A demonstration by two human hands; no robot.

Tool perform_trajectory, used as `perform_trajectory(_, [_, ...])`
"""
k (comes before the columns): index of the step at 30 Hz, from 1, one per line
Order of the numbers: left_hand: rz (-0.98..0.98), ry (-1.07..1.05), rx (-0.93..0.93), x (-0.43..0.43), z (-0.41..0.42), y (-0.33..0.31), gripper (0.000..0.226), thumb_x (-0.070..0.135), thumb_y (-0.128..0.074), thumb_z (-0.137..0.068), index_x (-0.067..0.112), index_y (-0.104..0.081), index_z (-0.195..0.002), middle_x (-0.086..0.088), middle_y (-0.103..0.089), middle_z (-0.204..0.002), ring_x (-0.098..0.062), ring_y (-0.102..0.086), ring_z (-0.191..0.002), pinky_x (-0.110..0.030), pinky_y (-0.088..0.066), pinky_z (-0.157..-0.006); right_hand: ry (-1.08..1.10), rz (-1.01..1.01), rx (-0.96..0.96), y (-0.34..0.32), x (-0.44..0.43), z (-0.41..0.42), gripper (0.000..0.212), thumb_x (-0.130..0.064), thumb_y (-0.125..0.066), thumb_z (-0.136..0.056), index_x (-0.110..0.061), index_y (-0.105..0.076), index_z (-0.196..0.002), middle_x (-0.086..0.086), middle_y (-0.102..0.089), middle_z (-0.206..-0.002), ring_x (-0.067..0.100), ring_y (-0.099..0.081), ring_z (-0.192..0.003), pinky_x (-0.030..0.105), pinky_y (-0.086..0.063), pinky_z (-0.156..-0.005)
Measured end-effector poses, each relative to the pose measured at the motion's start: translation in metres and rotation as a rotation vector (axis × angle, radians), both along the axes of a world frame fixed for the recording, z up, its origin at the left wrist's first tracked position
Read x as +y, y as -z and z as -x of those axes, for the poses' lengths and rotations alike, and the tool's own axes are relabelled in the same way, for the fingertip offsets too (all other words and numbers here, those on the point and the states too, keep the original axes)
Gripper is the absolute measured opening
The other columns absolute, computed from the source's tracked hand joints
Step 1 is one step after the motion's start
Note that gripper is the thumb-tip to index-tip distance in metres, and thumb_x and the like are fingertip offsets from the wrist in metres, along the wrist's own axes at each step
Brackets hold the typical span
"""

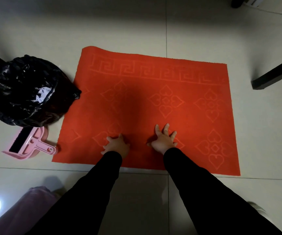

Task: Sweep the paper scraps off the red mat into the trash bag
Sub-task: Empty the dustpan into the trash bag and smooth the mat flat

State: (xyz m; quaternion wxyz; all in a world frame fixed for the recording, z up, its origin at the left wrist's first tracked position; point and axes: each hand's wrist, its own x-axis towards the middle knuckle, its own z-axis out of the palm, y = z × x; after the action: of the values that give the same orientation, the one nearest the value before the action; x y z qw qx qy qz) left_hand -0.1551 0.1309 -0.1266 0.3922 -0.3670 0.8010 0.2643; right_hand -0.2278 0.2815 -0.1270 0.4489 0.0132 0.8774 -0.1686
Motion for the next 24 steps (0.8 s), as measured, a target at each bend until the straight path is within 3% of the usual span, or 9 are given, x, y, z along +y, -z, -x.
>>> perform_trajectory(11, [0.009,-0.011,-0.029,0.006,0.006,-0.006,0.055,0.041,-0.037,-0.097,0.021,-0.022,-0.146,-0.022,-0.001,-0.155,-0.048,-0.022,-0.137,-0.059,-0.022,-0.112,-0.004,-0.007,-0.021,-0.002,0.001,0.003,0.091,-0.038,-0.064,-0.083,-0.040,0.001,-0.147,-0.005,0.031,-0.153,0.038,0.023,-0.141,0.062,-0.005,-0.112])
perform_trajectory(17, [-0.012,-0.076,0.004,-0.003,0.009,0.002,0.052,0.040,-0.038,-0.095,0.011,-0.041,-0.137,-0.021,-0.034,-0.146,-0.042,-0.038,-0.130,-0.054,-0.033,-0.108,0.002,-0.020,-0.033,-0.004,-0.001,0.004,0.091,-0.038,-0.064,-0.083,-0.040,0.001,-0.147,-0.005,0.031,-0.153,0.038,0.023,-0.141,0.064,-0.006,-0.111])
perform_trajectory(24, [-0.023,-0.082,0.068,-0.006,0.003,-0.009,0.044,0.033,-0.036,-0.098,0.017,-0.041,-0.139,-0.019,-0.038,-0.145,-0.036,-0.044,-0.126,-0.046,-0.039,-0.106,0.028,-0.015,-0.016,-0.004,-0.003,0.001,0.088,-0.037,-0.062,-0.085,-0.040,0.000,-0.148,-0.005,0.031,-0.153,0.037,0.022,-0.142,0.063,-0.006,-0.111])
